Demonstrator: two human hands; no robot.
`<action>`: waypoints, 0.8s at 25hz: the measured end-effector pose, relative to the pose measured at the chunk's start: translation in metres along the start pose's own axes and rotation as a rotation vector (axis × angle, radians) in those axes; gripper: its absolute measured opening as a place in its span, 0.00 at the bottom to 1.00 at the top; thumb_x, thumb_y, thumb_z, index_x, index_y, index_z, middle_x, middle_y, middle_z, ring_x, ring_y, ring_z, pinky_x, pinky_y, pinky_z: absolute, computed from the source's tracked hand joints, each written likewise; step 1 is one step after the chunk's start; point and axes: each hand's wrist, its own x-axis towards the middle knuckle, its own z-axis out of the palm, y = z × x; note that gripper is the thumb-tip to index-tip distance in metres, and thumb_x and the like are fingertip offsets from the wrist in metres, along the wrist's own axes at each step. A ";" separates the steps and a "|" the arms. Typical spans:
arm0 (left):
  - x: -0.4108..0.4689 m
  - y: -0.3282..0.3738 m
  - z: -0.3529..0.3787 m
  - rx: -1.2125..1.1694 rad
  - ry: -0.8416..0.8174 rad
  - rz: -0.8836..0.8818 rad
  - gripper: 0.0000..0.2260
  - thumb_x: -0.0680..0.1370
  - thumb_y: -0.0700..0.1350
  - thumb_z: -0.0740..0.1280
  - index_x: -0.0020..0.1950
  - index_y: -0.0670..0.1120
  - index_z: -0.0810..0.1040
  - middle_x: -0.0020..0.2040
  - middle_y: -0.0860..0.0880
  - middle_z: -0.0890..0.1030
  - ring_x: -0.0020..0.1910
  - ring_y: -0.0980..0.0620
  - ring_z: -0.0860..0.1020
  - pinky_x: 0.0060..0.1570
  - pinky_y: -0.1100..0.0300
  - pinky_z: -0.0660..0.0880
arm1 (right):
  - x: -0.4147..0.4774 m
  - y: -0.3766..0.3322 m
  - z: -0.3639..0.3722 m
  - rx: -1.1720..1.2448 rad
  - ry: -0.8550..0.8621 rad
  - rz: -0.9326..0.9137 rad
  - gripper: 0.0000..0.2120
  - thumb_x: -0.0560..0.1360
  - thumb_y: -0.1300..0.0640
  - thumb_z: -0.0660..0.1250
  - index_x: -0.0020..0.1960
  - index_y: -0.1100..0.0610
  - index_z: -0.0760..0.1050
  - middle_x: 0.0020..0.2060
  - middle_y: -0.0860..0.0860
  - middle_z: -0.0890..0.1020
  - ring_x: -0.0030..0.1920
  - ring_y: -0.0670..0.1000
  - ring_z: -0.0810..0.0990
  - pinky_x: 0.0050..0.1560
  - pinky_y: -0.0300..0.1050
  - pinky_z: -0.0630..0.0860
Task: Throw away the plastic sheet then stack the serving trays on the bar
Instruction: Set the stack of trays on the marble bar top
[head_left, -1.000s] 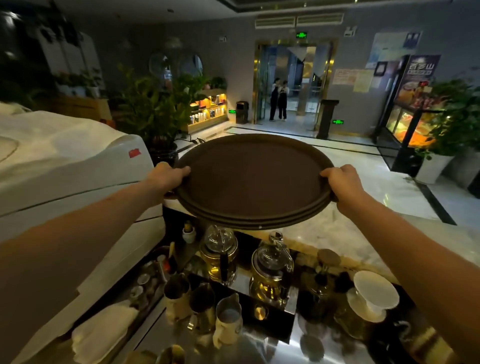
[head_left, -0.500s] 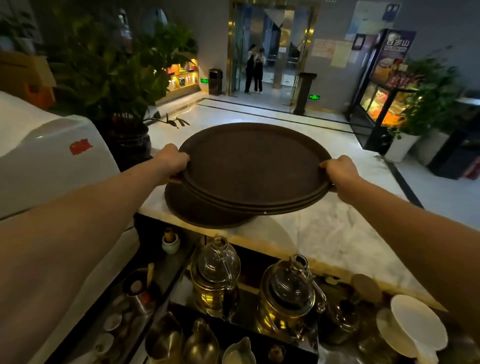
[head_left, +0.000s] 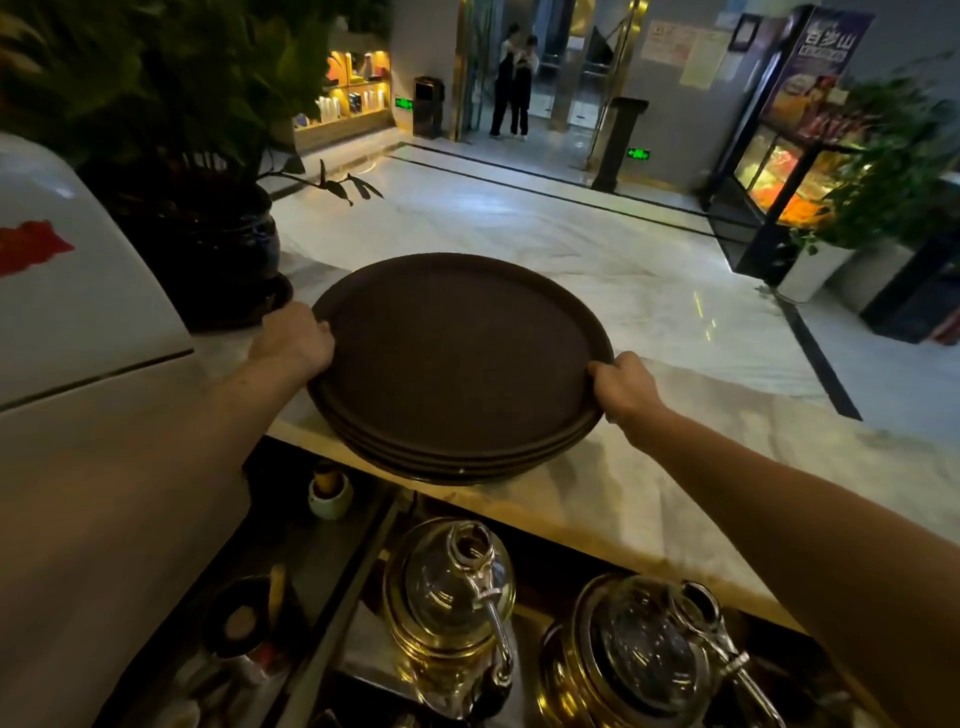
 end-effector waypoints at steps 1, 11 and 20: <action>0.004 -0.005 0.006 0.037 0.013 0.002 0.16 0.81 0.46 0.60 0.60 0.34 0.75 0.59 0.32 0.77 0.58 0.32 0.75 0.52 0.45 0.74 | 0.002 0.001 0.007 -0.035 -0.011 -0.010 0.07 0.78 0.56 0.57 0.49 0.60 0.69 0.47 0.58 0.76 0.44 0.56 0.76 0.41 0.50 0.74; 0.002 -0.019 0.043 0.174 0.026 0.024 0.11 0.78 0.44 0.65 0.56 0.39 0.78 0.57 0.37 0.78 0.56 0.35 0.77 0.49 0.47 0.73 | 0.011 0.028 0.028 -0.363 -0.070 -0.036 0.16 0.81 0.53 0.54 0.60 0.64 0.70 0.52 0.61 0.78 0.51 0.61 0.79 0.50 0.52 0.77; -0.002 -0.014 0.047 0.155 0.066 -0.075 0.12 0.79 0.45 0.63 0.59 0.40 0.77 0.57 0.38 0.78 0.56 0.36 0.77 0.45 0.49 0.69 | 0.009 0.025 0.033 -0.394 -0.013 -0.055 0.09 0.80 0.54 0.54 0.50 0.59 0.68 0.47 0.59 0.78 0.44 0.58 0.79 0.46 0.51 0.78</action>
